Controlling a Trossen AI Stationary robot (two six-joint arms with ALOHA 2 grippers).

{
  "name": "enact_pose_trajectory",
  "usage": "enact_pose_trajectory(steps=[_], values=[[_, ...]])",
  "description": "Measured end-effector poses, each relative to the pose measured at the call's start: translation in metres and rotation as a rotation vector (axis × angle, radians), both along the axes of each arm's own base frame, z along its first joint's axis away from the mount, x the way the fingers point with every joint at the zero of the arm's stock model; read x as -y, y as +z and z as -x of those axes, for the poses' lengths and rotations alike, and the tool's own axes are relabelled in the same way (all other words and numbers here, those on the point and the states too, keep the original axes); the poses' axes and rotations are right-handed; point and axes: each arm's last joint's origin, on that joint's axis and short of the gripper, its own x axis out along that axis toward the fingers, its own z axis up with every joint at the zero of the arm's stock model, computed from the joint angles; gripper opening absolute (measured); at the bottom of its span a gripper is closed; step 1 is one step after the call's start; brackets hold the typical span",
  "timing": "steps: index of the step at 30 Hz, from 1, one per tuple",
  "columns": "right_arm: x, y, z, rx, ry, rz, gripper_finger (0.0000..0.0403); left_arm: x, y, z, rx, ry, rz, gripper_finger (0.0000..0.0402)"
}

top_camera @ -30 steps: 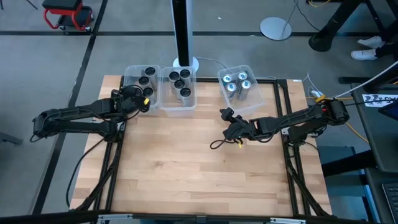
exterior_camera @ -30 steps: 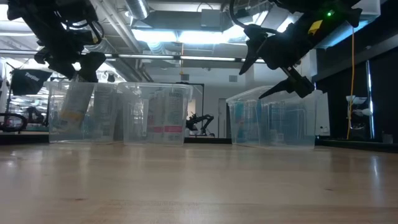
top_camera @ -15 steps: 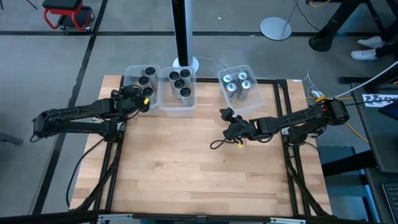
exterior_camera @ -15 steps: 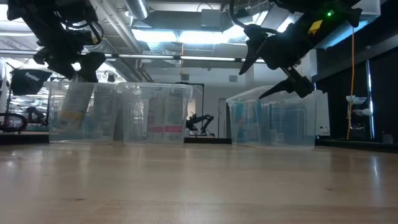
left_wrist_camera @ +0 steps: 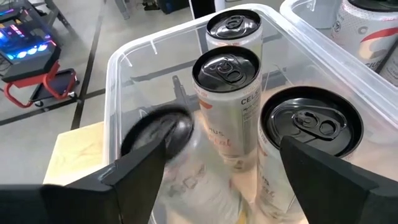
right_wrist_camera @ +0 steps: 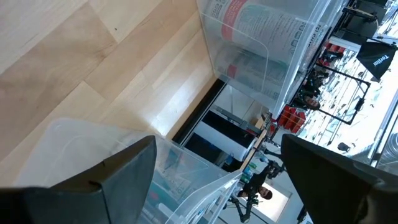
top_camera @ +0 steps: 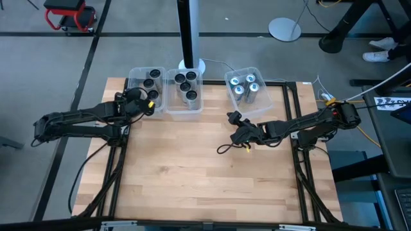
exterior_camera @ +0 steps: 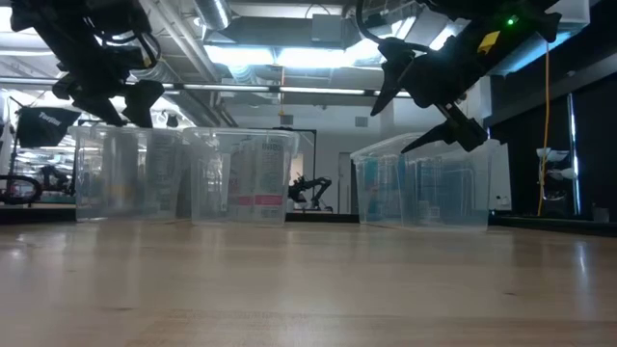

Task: Sort soda cans
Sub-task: Return to Home Position

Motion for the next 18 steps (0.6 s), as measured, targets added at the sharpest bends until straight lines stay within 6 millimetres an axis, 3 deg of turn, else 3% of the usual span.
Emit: enact_pose_trajectory(steps=[18], values=[[0.000, 0.000, 0.000, -0.001, 0.001, 0.000, 0.0344, 0.002, 0.019, 0.005, 0.030, -0.080, -0.034, 0.0310]])
